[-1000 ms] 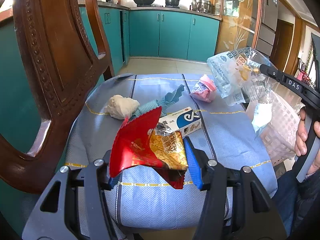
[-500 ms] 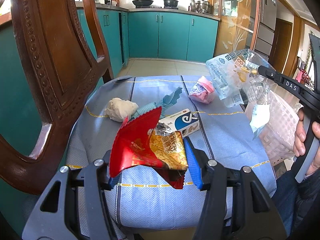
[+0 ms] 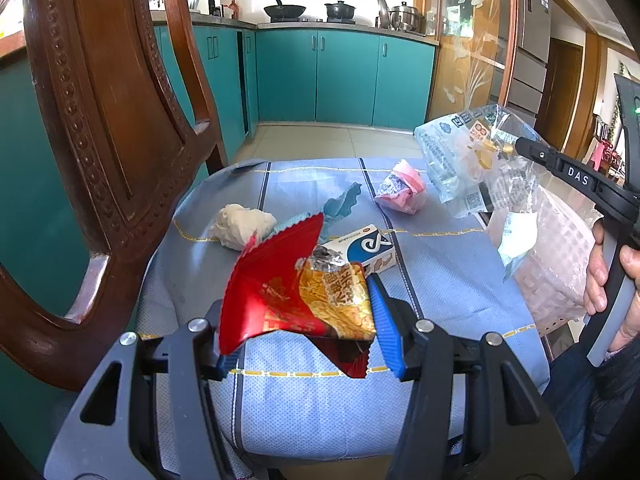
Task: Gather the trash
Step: 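Grasp the red snack wrapper with the left tool while the right tool holds the clear bag, then move both tools over the basket and open them to drop bag and wrapper, then grasp the pink plastic bag with the right tool, then grasp the white medicine box with the left tool while the right tool holds the pink bag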
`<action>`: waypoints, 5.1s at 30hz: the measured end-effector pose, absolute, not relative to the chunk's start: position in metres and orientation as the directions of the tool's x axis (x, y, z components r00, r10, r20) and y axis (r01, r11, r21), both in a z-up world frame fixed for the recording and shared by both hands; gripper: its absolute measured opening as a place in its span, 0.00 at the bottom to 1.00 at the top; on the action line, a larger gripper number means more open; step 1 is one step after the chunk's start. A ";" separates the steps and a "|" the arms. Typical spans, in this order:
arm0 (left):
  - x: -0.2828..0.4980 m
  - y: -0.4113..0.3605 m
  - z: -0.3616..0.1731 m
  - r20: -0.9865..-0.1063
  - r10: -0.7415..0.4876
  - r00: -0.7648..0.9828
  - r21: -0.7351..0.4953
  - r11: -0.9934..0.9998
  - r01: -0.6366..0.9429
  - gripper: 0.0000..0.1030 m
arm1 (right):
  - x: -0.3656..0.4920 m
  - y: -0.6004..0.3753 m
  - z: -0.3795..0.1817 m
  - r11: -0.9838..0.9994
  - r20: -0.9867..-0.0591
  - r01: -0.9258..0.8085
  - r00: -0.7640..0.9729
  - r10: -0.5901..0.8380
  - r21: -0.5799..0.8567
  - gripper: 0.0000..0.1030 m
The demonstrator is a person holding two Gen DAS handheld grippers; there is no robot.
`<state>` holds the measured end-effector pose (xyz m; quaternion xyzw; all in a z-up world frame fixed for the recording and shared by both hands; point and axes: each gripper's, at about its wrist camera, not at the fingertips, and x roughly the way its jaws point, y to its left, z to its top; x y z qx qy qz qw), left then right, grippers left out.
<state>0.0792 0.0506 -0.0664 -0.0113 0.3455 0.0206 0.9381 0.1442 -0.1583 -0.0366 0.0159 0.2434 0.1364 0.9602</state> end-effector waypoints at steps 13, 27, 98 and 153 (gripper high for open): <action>0.080 0.049 -0.069 -0.652 0.024 0.758 -0.005 0.999 -0.036 0.55 | 0.142 -0.169 -0.033 0.971 -0.447 -0.217 0.862 0.240 0.103 0.12; 0.081 0.044 -0.067 -0.650 0.012 0.760 -0.009 1.000 -0.024 0.55 | 0.139 -0.182 -0.032 0.981 -0.434 -0.167 0.880 0.193 0.099 0.12; 0.171 0.045 -0.134 -0.856 -0.140 0.498 -0.033 0.976 0.217 0.77 | 0.259 -0.083 -0.093 0.941 -0.738 -0.313 0.604 0.299 0.126 0.33; 0.134 0.016 -0.134 -0.813 0.028 0.582 0.117 0.986 0.117 0.40 | 0.165 -0.083 -0.100 0.911 -0.760 -0.412 0.596 0.260 -0.010 0.33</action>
